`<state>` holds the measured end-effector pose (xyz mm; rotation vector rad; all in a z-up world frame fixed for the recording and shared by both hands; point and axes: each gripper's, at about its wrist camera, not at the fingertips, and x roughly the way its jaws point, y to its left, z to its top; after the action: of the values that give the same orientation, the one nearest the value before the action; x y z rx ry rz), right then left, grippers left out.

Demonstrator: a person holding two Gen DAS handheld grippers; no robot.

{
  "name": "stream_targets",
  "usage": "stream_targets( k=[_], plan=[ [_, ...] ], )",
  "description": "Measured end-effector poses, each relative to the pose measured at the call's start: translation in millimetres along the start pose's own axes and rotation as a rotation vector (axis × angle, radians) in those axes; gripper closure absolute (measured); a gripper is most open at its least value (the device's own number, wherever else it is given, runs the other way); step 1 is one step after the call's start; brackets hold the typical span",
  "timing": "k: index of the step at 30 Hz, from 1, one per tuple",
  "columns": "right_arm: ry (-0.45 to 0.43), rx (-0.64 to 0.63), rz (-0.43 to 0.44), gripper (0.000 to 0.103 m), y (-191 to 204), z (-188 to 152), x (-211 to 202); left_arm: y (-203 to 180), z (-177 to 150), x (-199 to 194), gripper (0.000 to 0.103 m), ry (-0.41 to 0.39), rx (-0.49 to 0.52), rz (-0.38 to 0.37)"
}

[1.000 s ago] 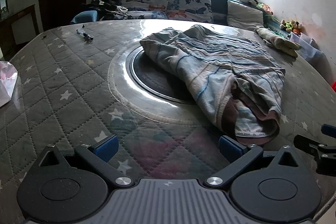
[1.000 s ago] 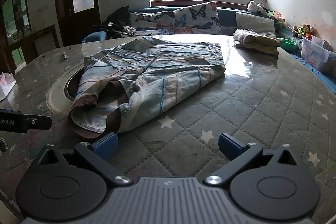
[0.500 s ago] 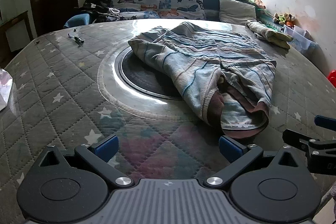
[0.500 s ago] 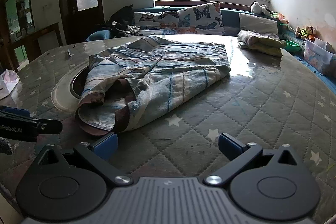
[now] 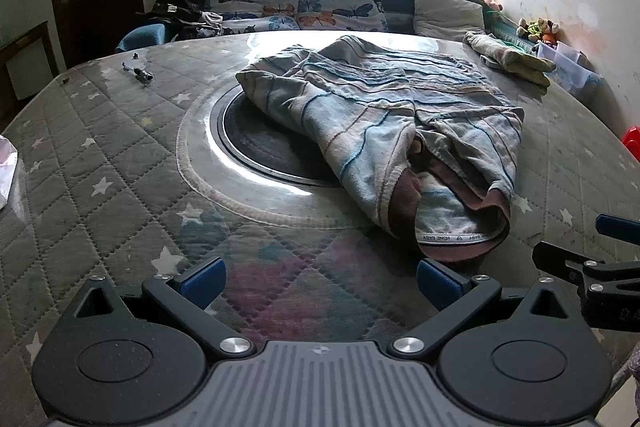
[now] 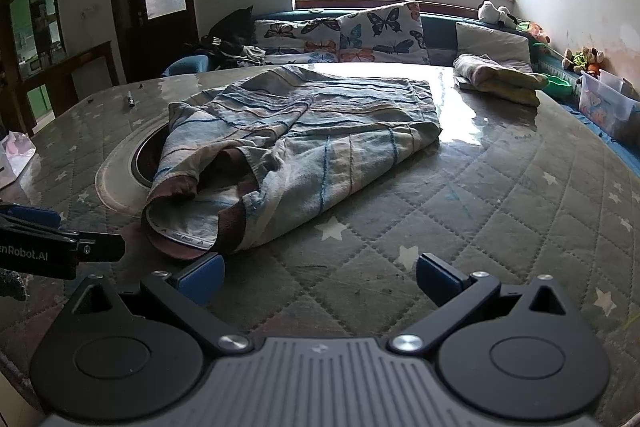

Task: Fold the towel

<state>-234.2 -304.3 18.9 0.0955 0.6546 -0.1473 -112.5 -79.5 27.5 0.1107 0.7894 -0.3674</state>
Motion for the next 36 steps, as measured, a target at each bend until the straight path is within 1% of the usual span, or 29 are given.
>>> stream_targets(
  k=[16, 26, 32, 34, 36],
  plan=[
    [0.001, -0.005, 0.02, 0.0, 2.4, 6.8, 6.3, -2.1, 7.0, 7.2, 0.0, 0.008, 0.005, -0.001],
    [0.004, -0.01, 0.03, 0.001, 3.8, 16.7, 14.0, -3.0, 17.7, 11.8, 0.0, 0.002, 0.012, -0.005],
    [0.013, 0.001, 0.056, 0.005, 1.9, 25.8, 22.2, -2.1, 28.9, 15.5, 0.0, -0.013, 0.014, -0.001],
    [0.014, -0.004, 0.06, 0.008, 2.2, 29.5, 24.8, -1.4, 33.8, 16.6, 0.0, -0.021, 0.015, 0.001],
    [0.012, -0.008, 0.067, 0.009, 2.1, 33.5, 26.9, -0.7, 39.7, 17.9, 0.0, -0.032, 0.018, 0.004]
  ],
)
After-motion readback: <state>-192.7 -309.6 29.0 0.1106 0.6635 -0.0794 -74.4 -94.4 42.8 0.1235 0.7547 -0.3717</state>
